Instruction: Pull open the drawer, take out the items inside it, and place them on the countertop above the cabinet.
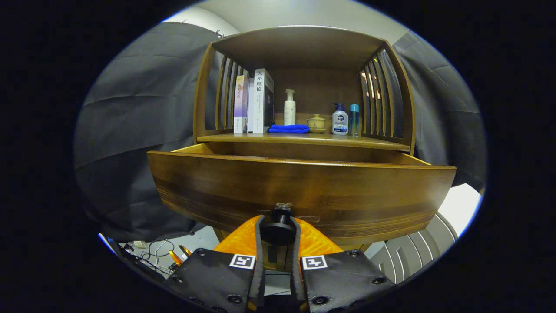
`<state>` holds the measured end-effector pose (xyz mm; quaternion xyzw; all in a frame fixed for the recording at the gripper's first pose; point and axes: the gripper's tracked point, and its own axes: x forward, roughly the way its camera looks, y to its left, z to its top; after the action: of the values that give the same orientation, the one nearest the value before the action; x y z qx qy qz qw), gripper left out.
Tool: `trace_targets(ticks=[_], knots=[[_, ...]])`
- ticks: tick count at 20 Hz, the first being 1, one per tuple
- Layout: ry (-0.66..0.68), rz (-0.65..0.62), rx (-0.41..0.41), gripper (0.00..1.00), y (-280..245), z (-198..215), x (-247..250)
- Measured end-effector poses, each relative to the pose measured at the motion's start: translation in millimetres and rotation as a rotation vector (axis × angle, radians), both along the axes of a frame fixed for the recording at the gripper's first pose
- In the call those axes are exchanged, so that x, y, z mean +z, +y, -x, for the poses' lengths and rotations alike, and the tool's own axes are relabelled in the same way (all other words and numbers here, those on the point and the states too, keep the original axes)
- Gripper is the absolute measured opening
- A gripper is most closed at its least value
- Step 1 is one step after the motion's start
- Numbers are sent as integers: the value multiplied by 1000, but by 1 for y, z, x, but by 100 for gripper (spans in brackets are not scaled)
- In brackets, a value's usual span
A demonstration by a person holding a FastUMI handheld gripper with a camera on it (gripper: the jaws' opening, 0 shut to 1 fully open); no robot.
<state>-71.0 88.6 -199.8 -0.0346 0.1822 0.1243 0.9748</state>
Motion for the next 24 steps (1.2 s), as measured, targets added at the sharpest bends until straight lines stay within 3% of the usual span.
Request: trace_targets(ticks=[11, 13, 19, 24], knots=[[-11, 12, 33, 27, 2, 15, 2], [-45, 28, 53, 39, 2, 22, 8], [-205, 45, 87, 88, -5, 29, 58], [-246, -7, 80, 93, -3, 6, 103]])
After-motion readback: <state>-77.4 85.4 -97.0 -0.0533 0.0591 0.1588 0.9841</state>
